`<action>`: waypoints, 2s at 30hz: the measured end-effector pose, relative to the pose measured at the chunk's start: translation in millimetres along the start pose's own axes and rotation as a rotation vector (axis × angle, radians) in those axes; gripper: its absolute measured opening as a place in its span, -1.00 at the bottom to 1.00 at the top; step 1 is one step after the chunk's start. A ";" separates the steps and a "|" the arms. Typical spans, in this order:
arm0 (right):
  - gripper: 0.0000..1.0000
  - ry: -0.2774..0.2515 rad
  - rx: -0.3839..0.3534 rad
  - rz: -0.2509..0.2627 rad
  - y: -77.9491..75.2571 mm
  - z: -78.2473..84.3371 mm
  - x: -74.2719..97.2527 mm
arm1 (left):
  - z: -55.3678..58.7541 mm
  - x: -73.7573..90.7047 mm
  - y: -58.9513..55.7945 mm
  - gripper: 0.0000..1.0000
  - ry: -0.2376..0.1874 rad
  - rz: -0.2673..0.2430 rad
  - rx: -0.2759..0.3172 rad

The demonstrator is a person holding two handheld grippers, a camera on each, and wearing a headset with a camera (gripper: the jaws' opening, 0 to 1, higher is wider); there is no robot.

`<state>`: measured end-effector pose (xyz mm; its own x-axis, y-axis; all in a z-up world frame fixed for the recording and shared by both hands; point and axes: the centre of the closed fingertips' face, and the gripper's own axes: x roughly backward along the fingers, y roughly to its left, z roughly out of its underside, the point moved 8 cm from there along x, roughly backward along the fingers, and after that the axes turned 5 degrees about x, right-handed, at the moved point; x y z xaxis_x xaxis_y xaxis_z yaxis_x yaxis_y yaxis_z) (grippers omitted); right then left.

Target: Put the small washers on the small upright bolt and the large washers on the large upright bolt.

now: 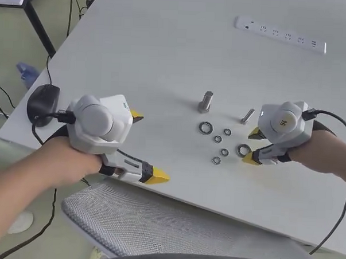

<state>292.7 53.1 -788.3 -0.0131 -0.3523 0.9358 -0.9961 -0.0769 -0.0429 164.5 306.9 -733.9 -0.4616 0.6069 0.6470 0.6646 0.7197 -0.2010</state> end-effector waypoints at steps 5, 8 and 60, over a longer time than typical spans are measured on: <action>-0.23 0.015 0.008 -0.005 2.0 0.9 -2.0 | 0.0 1.0 1.3 0.79 -0.002 0.003 -0.003; -0.25 0.010 0.009 -0.012 3.5 0.1 -3.1 | -0.5 2.6 2.0 0.77 -0.010 0.001 -0.005; -0.58 0.183 0.036 -0.035 0.1 -10.7 -7.6 | 1.5 10.5 -7.9 0.64 -0.007 -0.019 -0.006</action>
<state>291.7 65.8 -791.6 0.0030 -0.1732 0.9849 -0.9925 -0.1208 -0.0182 153.6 308.0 -726.6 -0.4785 0.5958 0.6451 0.6592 0.7290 -0.1844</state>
